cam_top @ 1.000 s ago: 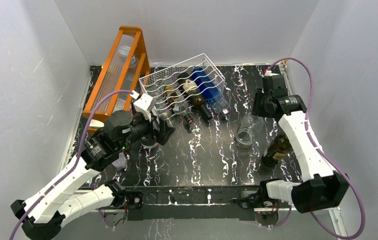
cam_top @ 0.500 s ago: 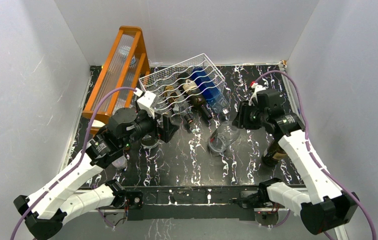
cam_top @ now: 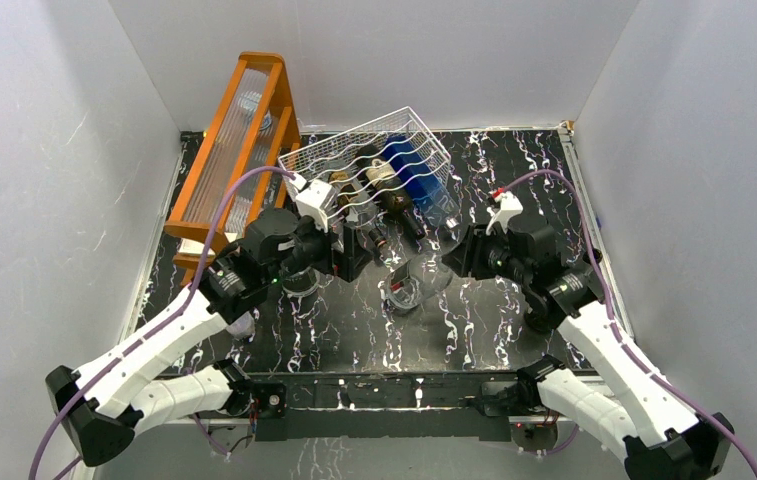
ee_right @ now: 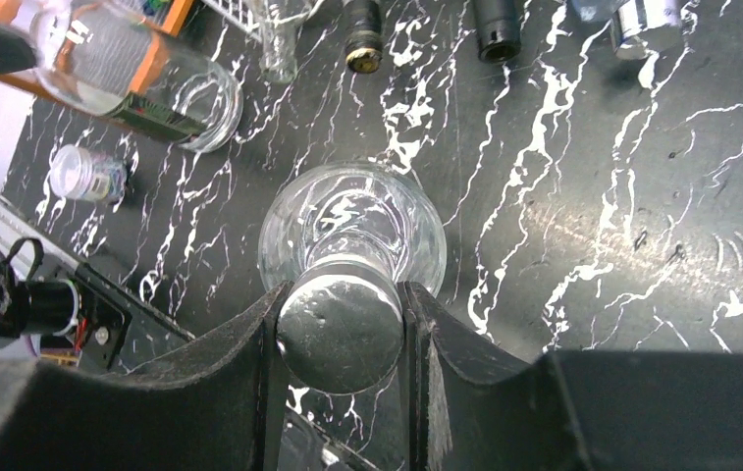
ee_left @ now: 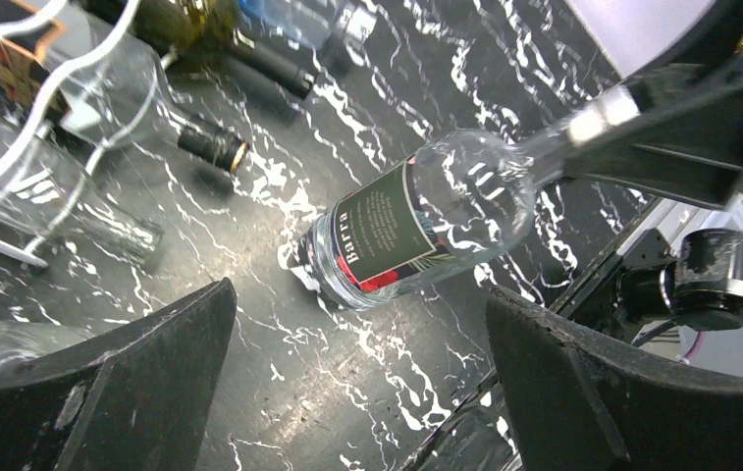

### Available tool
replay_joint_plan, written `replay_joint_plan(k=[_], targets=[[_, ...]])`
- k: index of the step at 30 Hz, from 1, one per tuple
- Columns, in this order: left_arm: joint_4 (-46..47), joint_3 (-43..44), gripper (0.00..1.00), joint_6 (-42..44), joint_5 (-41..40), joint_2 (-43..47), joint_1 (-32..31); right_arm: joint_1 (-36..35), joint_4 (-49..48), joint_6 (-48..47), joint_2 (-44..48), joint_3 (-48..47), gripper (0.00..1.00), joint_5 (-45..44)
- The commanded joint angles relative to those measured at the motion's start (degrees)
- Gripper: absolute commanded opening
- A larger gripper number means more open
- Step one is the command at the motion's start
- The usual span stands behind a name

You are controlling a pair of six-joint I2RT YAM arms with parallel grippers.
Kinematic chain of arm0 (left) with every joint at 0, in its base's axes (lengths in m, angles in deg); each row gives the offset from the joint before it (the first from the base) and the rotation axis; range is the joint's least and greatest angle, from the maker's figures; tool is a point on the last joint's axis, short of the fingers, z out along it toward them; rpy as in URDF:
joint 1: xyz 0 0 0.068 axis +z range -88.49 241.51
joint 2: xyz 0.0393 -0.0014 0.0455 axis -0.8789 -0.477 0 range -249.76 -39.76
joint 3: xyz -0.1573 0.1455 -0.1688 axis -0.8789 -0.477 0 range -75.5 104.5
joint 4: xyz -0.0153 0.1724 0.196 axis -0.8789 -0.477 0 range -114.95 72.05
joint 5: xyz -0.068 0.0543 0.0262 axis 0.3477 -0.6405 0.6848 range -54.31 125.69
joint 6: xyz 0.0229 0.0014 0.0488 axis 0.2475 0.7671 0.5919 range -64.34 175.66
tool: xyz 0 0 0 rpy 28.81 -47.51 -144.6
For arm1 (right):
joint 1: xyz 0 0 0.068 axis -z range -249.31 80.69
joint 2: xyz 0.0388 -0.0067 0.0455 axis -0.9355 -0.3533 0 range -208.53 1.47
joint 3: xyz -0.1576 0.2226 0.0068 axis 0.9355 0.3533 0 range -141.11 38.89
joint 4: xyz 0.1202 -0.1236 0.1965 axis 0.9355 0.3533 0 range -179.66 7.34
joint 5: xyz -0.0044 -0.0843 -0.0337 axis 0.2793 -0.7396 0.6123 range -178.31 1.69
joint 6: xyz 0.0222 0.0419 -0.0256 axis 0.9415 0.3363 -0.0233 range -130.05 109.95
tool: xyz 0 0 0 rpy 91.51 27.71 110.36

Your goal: Put the wine bottle on the wine rack

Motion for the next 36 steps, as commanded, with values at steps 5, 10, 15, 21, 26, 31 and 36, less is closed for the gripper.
replay_joint_plan(k=[5, 10, 15, 21, 26, 31, 36], targets=[[2.1, 0.6, 0.98, -3.5, 2.4, -5.8, 0.3, -4.3, -0.7, 0.3, 6.7, 4.5, 0.11, -2.4], [3.1, 0.8, 0.98, -3.8, 2.4, -7.8, 0.3, -5.6, 1.5, -0.6, 3.0, 3.9, 0.09, 2.1], [3.7, 1.5, 0.98, -3.7, 1.4, -9.6, 0.3, -6.9, 4.2, -1.5, -0.9, 1.8, 0.09, 2.3], [3.1, 2.4, 0.98, -2.6, -0.8, -11.2, 0.3, -8.5, 6.8, -2.9, -4.6, -0.2, 0.09, 0.1], [3.0, 2.8, 0.98, -1.7, -2.0, -11.9, 0.3, -8.7, 10.5, -5.4, -10.0, -3.4, 0.10, 3.9], [3.2, 4.2, 0.98, -1.6, -3.9, -13.8, 0.4, -8.8, 13.8, -8.9, -14.4, -6.9, 0.15, 10.4], [0.9, 6.8, 0.98, -3.4, -8.0, -17.7, 0.3, -8.9, 15.7, -9.4, -19.9, -7.8, 0.17, 10.4]])
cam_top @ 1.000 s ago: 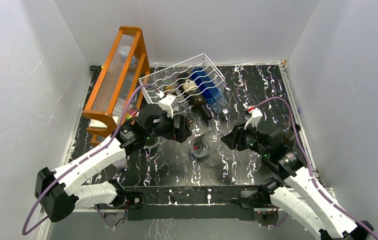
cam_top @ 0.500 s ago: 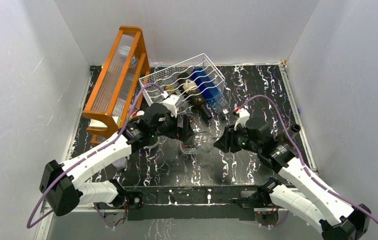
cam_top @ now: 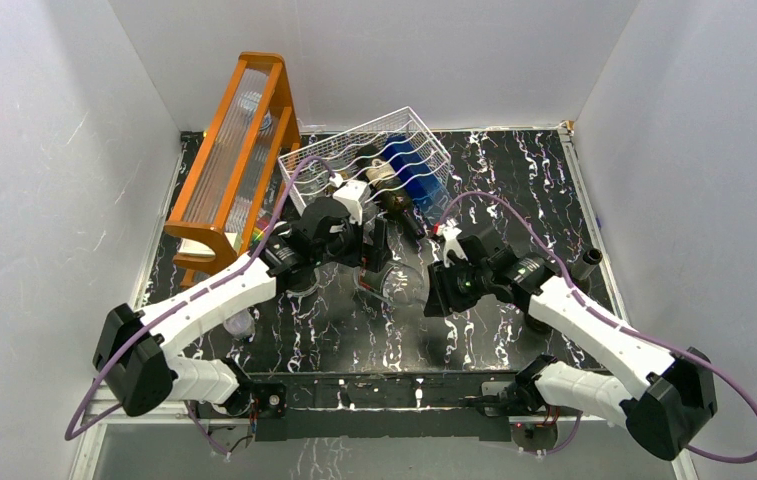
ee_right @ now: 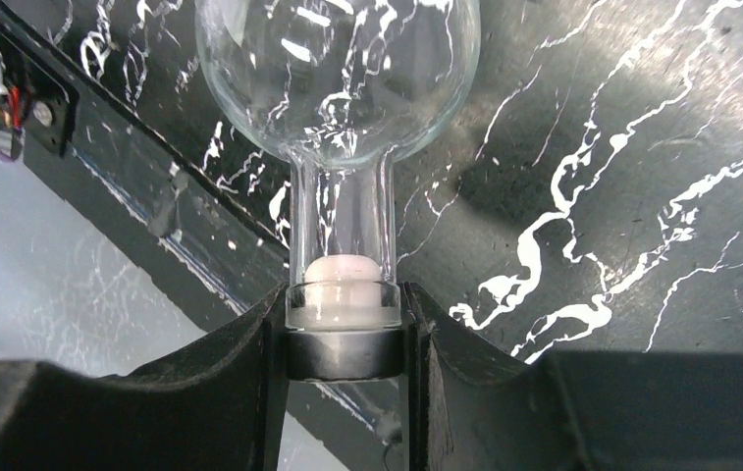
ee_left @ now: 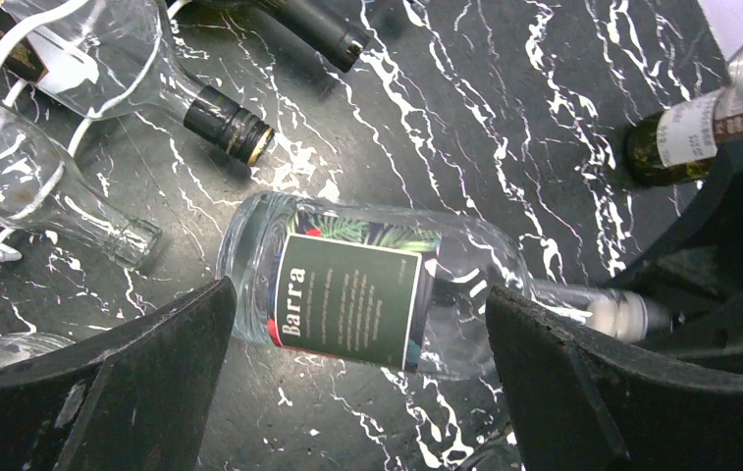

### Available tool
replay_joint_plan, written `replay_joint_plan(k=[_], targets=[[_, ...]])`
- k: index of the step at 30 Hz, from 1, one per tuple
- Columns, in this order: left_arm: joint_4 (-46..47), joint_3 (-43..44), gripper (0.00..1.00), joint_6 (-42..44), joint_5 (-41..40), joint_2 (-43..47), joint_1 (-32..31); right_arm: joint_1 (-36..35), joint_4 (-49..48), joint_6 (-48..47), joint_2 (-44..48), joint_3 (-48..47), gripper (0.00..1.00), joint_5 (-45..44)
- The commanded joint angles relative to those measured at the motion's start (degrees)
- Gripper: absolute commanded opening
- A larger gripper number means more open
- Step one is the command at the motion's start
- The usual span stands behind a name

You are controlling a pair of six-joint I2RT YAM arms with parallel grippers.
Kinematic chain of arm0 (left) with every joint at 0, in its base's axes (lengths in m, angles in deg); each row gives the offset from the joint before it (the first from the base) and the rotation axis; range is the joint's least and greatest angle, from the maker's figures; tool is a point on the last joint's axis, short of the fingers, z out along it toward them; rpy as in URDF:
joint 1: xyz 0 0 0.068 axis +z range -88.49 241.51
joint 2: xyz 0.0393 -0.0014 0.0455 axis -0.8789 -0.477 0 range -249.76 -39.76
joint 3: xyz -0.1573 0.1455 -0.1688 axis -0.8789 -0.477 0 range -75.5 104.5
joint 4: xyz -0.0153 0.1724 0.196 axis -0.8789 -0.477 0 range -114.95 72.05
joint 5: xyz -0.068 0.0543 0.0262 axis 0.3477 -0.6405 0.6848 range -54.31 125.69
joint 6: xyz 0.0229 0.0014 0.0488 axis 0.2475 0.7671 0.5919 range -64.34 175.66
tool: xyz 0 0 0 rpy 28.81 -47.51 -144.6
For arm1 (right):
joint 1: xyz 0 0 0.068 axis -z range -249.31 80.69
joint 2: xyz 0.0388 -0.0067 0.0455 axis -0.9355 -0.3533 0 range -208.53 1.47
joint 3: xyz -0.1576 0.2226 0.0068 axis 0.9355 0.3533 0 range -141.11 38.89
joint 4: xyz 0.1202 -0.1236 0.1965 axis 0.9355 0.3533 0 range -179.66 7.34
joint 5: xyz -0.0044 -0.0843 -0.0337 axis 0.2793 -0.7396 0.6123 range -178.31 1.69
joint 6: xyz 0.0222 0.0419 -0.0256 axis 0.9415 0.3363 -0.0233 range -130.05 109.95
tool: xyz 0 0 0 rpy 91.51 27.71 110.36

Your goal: Put the wine bottle on the wine rack

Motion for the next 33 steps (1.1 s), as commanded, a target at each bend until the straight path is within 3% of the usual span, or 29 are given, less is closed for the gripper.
replay_joint_plan(k=[1, 9, 18, 24, 31, 33], targets=[[-2.7, 3.8, 0.98, -1.3, -5.2, -2.5, 0.3, -0.2, 1.6, -2.0, -3.7, -2.6, 0.18, 1.4], [-4.7, 4.5, 0.98, -1.6, -11.2, -0.1, 0.4, -0.3, -4.8, -2.3, -9.1, -0.4, 0.19, 2.1], [-5.5, 4.9, 0.98, 0.4, -8.4, 7.2, 0.4, -4.5, -12.1, -2.0, -13.9, 0.7, 0.22, 1.6], [-7.7, 5.9, 0.98, 1.9, -10.3, 11.5, 0.4, -7.4, -16.3, 3.4, -17.0, 1.0, 0.22, -6.4], [-9.0, 6.9, 0.98, 3.4, -11.9, 13.9, 0.4, -10.1, -22.3, 2.8, -21.2, 2.3, 0.30, -11.1], [-9.5, 7.1, 0.98, 3.8, -11.9, 14.6, 0.4, -10.4, -23.2, 2.0, -22.4, 2.4, 0.38, -11.1]])
